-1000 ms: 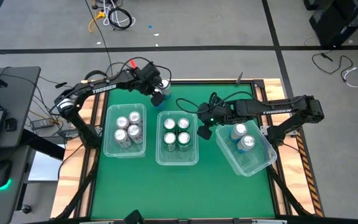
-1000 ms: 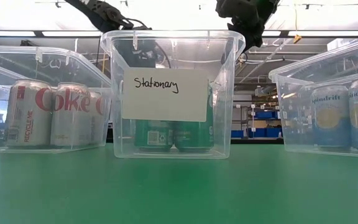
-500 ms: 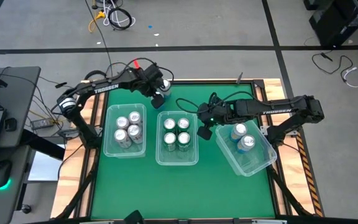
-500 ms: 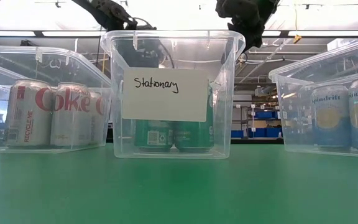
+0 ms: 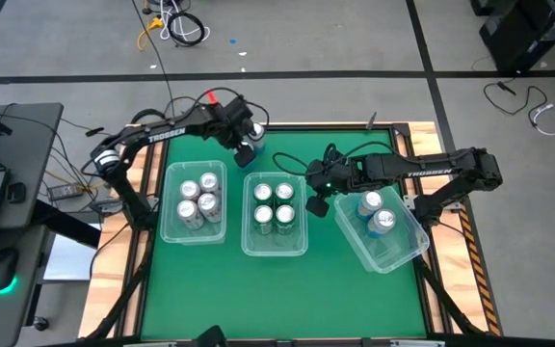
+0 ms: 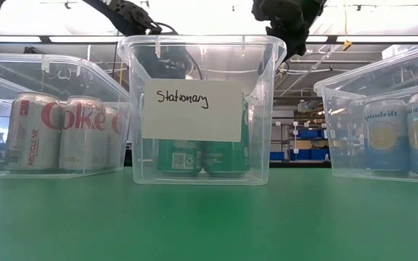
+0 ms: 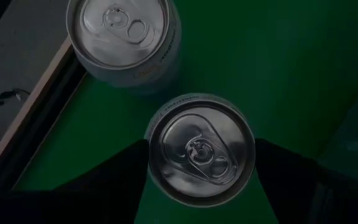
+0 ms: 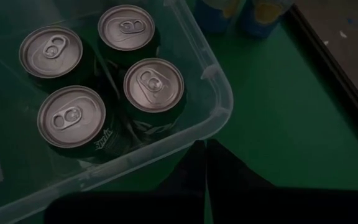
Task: Sort soda cans
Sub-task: Put the blue soda can into the button right bin
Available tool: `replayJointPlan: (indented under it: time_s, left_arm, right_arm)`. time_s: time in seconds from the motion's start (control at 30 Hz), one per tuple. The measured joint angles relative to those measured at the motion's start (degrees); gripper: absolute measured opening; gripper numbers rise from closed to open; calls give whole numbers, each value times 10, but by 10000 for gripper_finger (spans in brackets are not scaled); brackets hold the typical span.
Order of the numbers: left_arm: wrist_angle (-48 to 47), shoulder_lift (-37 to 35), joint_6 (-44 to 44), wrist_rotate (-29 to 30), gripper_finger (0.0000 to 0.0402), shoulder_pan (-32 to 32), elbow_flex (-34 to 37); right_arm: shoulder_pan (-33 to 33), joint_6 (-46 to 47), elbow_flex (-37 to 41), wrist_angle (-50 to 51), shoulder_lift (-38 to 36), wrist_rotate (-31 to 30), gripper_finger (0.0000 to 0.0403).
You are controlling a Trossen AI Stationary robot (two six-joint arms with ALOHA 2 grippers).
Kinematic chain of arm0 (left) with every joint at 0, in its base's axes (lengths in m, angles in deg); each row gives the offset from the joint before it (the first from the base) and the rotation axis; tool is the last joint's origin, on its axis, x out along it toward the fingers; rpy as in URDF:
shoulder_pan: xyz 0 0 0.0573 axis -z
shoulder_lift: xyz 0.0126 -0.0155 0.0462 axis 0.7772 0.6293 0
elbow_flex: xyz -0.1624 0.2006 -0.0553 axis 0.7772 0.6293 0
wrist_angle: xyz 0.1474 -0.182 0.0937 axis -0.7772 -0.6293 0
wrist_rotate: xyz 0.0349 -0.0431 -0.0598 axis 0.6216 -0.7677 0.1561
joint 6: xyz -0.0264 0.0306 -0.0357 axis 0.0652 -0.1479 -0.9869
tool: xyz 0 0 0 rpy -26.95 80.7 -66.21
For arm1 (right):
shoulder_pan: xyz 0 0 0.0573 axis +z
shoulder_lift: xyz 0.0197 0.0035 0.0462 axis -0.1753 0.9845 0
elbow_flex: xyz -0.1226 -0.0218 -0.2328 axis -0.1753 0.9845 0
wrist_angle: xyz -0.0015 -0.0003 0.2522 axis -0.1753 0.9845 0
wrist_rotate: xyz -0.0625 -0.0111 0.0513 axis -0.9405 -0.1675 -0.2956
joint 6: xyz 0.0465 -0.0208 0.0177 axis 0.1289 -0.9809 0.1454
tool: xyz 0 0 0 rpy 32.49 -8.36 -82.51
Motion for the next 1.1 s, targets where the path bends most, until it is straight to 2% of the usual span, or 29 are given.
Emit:
replayJointPlan:
  time_s: [0.3, 0.57, 0.7, 0.83, 1.1]
  left_arm:
    - [-2, 2, 16, 16, 279, 1, -17]
    - [-52, 0, 47, 1, 191, 17, -28]
    - [-56, 1, 51, 16, 172, 24, -44]
    - [-56, 0, 58, 21, 187, 28, -49]
    - [-72, 0, 30, 51, 261, 34, -49]
  right_arm:
    - [0, 0, 0, 0, 0, 0, 6]
    - [0, -4, 0, 0, 0, 1, 21]
    - [0, -5, 0, 4, 0, 9, 30]
    - [0, -5, 0, 10, 0, 10, 39]
    - [0, -11, 0, 16, 0, 10, 59]
